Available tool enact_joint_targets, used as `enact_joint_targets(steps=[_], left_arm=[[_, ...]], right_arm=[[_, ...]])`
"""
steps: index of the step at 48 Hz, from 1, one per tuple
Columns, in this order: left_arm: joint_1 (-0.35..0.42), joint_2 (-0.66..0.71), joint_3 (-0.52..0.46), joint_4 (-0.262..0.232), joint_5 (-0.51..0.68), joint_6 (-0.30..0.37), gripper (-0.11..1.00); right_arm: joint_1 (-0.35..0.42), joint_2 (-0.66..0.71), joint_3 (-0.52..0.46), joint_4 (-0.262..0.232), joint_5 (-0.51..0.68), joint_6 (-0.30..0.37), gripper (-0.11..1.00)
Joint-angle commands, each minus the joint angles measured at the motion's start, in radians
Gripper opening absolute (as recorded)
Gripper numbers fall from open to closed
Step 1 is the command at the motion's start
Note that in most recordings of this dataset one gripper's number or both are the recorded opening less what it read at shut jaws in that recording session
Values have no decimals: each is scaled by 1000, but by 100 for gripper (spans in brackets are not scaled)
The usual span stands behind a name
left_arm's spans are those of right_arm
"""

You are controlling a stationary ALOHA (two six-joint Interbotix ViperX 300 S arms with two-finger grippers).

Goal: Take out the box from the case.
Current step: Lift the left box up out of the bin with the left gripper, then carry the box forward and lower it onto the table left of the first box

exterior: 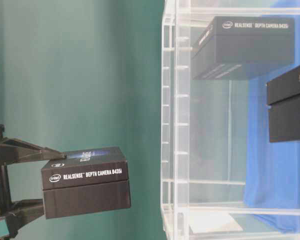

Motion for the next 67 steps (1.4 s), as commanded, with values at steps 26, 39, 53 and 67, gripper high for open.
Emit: enact_joint_targets(steps=[26, 39, 53, 67], left_arm=[[-198, -74, 66, 11, 9, -186, 60], [-370, -103, 133, 12, -9, -403, 60], [-517, -95, 138, 14, -34, -583, 60], [-545, -92, 153, 43, -41, -617, 60]], right_arm=[[2, -18, -9, -2, -5, -8, 91], [2, -23, -9, -3, -3, -29, 91], [2, -23, -9, -3, -2, -29, 91], [0, -21, -8, -2, -2, -29, 91]])
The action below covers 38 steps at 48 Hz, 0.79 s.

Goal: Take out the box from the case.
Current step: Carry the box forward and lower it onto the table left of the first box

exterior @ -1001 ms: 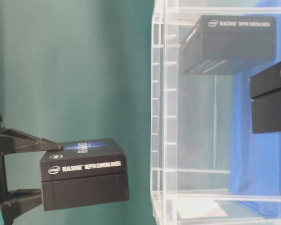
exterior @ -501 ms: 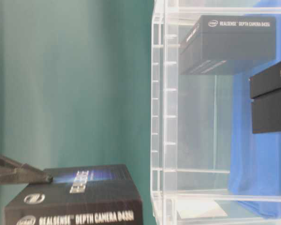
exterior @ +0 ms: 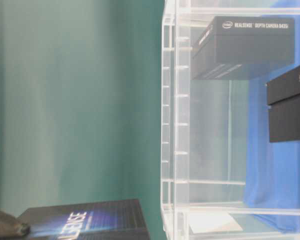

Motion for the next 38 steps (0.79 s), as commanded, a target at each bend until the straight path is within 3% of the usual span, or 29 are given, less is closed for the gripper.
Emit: enact_joint_targets(steps=[1, 38], left_arm=[[0, -28, -2, 25, -12, -2, 60], [9, -21, 480, 25, -468, -26, 60]], right_arm=[[0, -6, -8, -3, -3, -2, 91], [2, -5, -8, -2, -2, 5, 91]])
